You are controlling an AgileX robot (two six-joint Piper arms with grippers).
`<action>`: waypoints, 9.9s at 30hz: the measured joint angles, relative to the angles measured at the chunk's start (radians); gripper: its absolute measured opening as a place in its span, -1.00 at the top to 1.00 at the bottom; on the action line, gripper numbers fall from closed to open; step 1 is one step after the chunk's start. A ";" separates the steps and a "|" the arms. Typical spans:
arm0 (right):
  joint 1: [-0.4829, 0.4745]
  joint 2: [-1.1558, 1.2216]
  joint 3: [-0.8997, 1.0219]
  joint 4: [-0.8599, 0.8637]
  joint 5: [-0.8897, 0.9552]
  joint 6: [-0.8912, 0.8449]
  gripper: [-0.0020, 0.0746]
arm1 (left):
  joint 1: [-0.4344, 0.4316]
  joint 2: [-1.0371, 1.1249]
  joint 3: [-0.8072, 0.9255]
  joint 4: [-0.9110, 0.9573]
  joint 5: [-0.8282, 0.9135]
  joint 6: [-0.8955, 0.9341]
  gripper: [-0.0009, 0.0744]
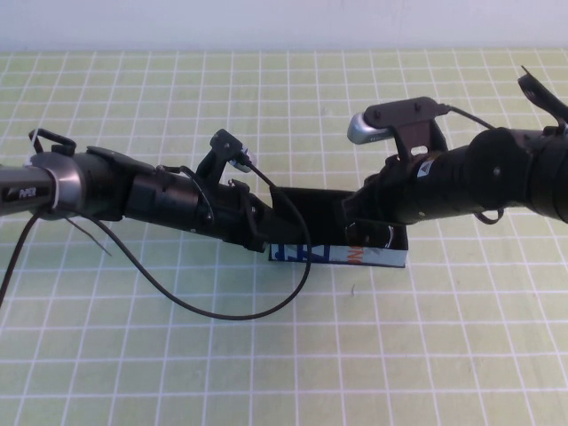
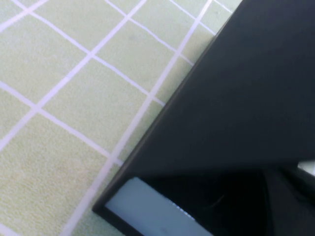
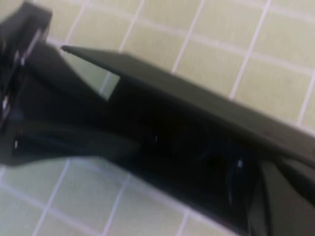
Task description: Take glasses out of glasses case
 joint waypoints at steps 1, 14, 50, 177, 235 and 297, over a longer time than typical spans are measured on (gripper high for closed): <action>0.000 0.004 0.000 0.000 -0.022 0.000 0.99 | 0.000 0.000 0.000 0.000 -0.002 -0.002 0.99; 0.000 0.128 -0.013 0.000 -0.229 0.000 0.99 | 0.000 0.000 0.000 0.000 -0.001 -0.007 0.99; -0.078 0.296 -0.305 0.000 -0.004 0.000 0.99 | 0.000 0.000 0.000 0.002 -0.009 -0.007 0.99; -0.032 0.474 -0.727 -0.130 0.700 -0.814 0.71 | 0.000 -0.055 -0.073 -0.027 -0.062 0.005 0.99; -0.346 -0.118 -0.193 -0.076 0.684 -0.012 0.92 | 0.059 -0.308 -0.071 0.269 -0.008 -0.290 0.99; -0.352 -1.301 0.483 -0.072 0.708 0.112 0.99 | 0.066 -1.467 0.836 -0.091 -0.657 -0.182 0.99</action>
